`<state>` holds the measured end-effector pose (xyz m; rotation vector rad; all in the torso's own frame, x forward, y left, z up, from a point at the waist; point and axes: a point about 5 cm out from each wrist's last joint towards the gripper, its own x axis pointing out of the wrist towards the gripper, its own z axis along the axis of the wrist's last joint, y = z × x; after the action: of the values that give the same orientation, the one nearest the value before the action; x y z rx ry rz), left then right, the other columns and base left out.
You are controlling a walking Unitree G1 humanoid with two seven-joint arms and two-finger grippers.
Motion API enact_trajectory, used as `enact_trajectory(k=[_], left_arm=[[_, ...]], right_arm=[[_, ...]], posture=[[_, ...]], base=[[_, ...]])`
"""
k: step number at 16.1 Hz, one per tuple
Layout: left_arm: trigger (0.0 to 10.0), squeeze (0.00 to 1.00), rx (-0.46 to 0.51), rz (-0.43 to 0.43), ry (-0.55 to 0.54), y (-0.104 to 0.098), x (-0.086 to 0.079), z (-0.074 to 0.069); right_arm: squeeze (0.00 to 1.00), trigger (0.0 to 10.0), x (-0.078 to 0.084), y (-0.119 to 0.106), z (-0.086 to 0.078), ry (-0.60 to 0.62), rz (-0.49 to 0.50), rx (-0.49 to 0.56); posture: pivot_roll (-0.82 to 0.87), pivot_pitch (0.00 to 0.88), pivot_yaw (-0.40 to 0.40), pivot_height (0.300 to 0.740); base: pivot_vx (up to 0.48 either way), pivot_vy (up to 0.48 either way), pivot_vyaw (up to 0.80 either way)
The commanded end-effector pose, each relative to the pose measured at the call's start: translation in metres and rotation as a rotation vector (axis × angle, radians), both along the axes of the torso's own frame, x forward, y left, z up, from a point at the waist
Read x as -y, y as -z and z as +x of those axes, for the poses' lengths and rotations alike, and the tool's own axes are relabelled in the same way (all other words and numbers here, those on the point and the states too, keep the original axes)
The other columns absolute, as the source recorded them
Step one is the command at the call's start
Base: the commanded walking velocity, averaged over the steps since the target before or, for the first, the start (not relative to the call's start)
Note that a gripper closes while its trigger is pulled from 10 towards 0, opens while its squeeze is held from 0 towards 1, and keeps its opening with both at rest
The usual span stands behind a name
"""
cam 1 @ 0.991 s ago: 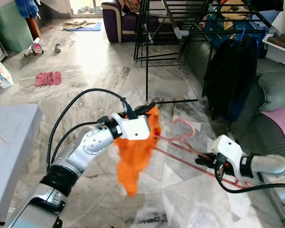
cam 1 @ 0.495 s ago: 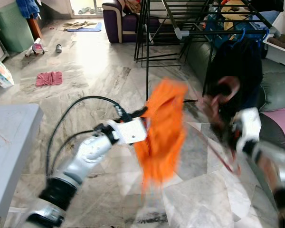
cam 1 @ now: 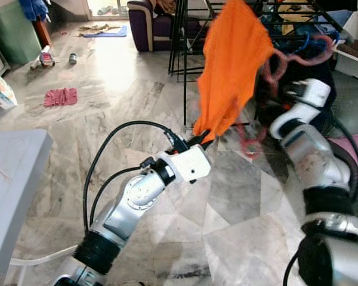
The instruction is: Hang hanger
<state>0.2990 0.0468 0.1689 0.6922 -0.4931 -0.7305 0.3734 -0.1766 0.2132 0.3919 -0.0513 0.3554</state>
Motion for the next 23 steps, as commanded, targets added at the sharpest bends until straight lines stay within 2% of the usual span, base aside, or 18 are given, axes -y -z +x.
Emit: enact_trajectory(k=[1,2,3,4,5,6,7,9,10,12,13,14,15,17,18,21,23], left_arm=[[10.0,0.00,-0.011,0.018,0.007,0.005,0.003,-0.002],[10.0,0.00,-0.009,0.018,0.006,0.004,0.003,-0.001],[10.0,0.00,0.019,0.031,0.007,0.002,0.003,-0.001],[10.0,0.00,0.051,0.034,-0.020,-0.001,0.002,0.001],[10.0,0.00,0.072,0.032,-0.047,-0.004,0.000,0.004],[10.0,0.00,0.073,0.030,-0.058,-0.006,-0.001,0.006],[10.0,0.00,0.088,0.030,-0.098,-0.008,-0.007,0.011],[10.0,0.00,0.162,0.044,-0.186,-0.016,-0.018,0.021],[10.0,0.00,0.183,0.051,-0.183,-0.019,-0.019,0.022],[10.0,0.00,0.200,0.068,-0.163,-0.019,-0.017,0.022],[10.0,0.00,0.172,0.071,-0.057,-0.014,-0.006,0.014],[10.0,0.00,0.164,0.073,-0.032,-0.013,-0.003,0.012],[10.0,0.00,0.138,0.073,0.030,-0.008,0.003,0.006],[10.0,0.00,0.056,0.093,0.158,0.009,0.017,-0.013],[10.0,0.00,0.026,0.105,0.189,0.014,0.019,-0.016],[10.0,0.00,-0.037,0.150,0.247,0.025,0.020,-0.023],[10.0,0.00,-0.085,0.191,0.250,0.034,0.017,-0.024]], right_arm=[[0.00,10.0,-0.011,-0.011,-0.006,-0.098,-0.033,0.057],[0.00,10.0,-0.018,-0.004,-0.011,-0.131,-0.096,0.039],[0.00,10.0,-0.019,0.001,-0.012,-0.118,-0.093,0.022],[0.00,10.0,-0.023,0.006,-0.015,-0.164,-0.119,-0.005],[0.00,10.0,-0.030,0.016,-0.021,-0.253,-0.223,-0.039],[0.00,10.0,-0.031,0.023,-0.025,-0.282,-0.329,-0.037],[0.00,10.0,-0.024,0.043,-0.031,-0.291,-0.547,-0.059],[0.00,10.0,-0.010,0.073,-0.047,-0.365,-0.668,-0.212],[0.00,10.0,-0.008,0.079,-0.051,-0.380,-0.688,-0.238],[0.00,10.0,-0.011,0.086,-0.056,-0.421,-0.680,-0.265],[0.00,10.0,-0.019,0.084,-0.054,-0.421,-0.653,-0.223],[0.00,10.0,-0.021,0.082,-0.052,-0.408,-0.638,-0.206],[0.00,10.0,-0.024,0.076,-0.046,-0.367,-0.565,-0.177],[0.00,10.0,-0.029,0.047,-0.029,-0.237,-0.301,-0.079],[0.00,10.0,-0.032,0.043,-0.028,-0.247,-0.263,-0.060],[0.00,10.0,-0.030,0.040,-0.026,-0.219,-0.265,-0.030],[0.00,10.0,-0.022,0.038,-0.021,-0.139,-0.229,-0.032]], posture=[[0.03,0.056,-0.053,0.740],[0.03,0.056,-0.053,0.740],[0.03,0.058,-0.054,0.740],[0.03,0.058,-0.054,0.740],[0.03,0.059,-0.053,0.740],[0.03,0.059,-0.053,0.740],[0.02,0.060,-0.054,0.740],[0.02,0.062,-0.054,0.740],[0.02,0.065,-0.053,0.740],[0.02,0.065,-0.054,0.740],[0.02,0.065,-0.054,0.740],[0.02,0.065,-0.055,0.740],[0.03,0.065,-0.054,0.740],[0.03,0.064,-0.053,0.740],[0.04,0.064,-0.054,0.740],[0.04,0.063,-0.056,0.740],[0.04,0.063,-0.057,0.740]], base=[[0.000,0.000,0.00],[0.000,0.000,0.00],[0.000,0.000,0.00],[0.000,0.000,0.00],[0.000,0.000,0.00],[0.000,0.000,0.00],[0.000,0.000,0.00],[0.000,0.000,0.00],[0.000,0.000,0.00],[0.000,0.000,0.00],[0.000,0.000,0.00],[0.000,0.000,0.00],[0.000,0.000,0.00],[0.000,0.000,0.00],[0.000,0.000,0.00],[0.000,0.000,0.00],[0.000,0.000,0.00]])
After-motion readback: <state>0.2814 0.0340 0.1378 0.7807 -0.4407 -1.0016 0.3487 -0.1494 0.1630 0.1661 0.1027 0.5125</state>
